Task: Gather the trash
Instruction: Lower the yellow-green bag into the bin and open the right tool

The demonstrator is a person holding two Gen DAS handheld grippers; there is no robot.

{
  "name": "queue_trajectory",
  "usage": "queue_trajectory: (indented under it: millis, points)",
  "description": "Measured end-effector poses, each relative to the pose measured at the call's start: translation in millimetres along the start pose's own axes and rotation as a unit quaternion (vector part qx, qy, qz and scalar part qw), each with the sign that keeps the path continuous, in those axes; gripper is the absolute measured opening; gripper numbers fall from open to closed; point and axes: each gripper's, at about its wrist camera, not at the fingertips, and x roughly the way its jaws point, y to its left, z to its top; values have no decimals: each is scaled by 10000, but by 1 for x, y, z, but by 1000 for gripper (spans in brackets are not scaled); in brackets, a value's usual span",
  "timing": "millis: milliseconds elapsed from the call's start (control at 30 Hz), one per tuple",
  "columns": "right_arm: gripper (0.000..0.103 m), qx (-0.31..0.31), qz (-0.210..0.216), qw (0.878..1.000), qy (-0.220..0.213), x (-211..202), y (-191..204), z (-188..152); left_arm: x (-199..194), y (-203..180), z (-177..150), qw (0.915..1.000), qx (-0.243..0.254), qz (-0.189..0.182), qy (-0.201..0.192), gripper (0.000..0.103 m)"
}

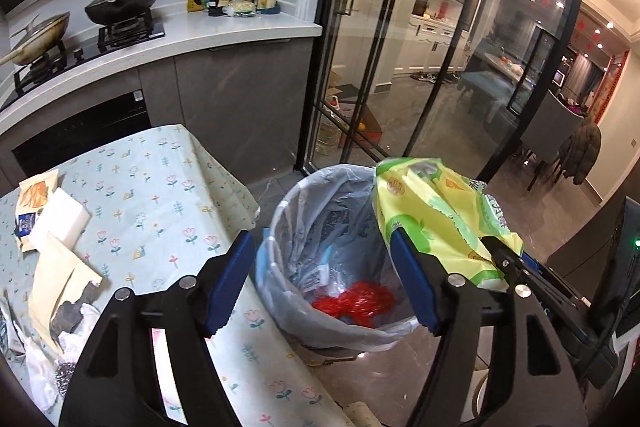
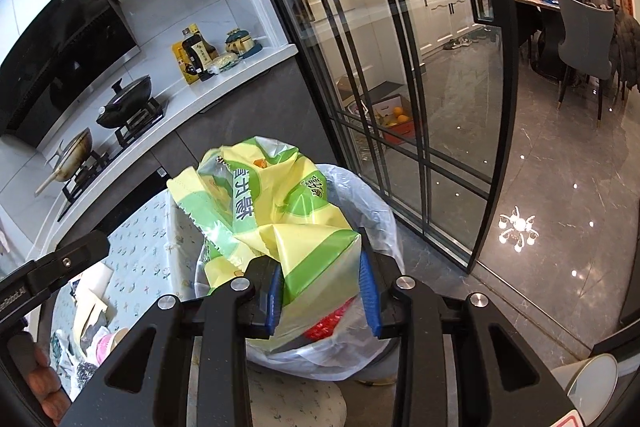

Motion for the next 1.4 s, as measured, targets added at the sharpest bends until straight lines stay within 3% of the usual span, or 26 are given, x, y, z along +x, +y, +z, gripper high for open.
queue_trajectory:
  millis: [167, 567, 967, 1167, 1400]
  points:
    - [40, -63, 35, 10000, 38, 8, 10, 1, -6, 13, -4, 9999, -77, 127, -27, 73]
    - [71, -241, -68, 9997, -64, 15, 28, 5, -16, 34, -14, 9993, -217, 308, -14, 75]
    - [73, -340, -464, 9966, 585, 48, 21, -27, -26, 52, -25, 9984, -422, 373, 18, 75]
    - [76, -128, -496, 9971, 561, 40, 9, -34, -28, 55, -30, 9982, -465, 362, 61, 75]
    - [76, -145, -376, 9983, 428, 47, 22, -10, -32, 56, -32, 9979, -531, 364, 29, 75]
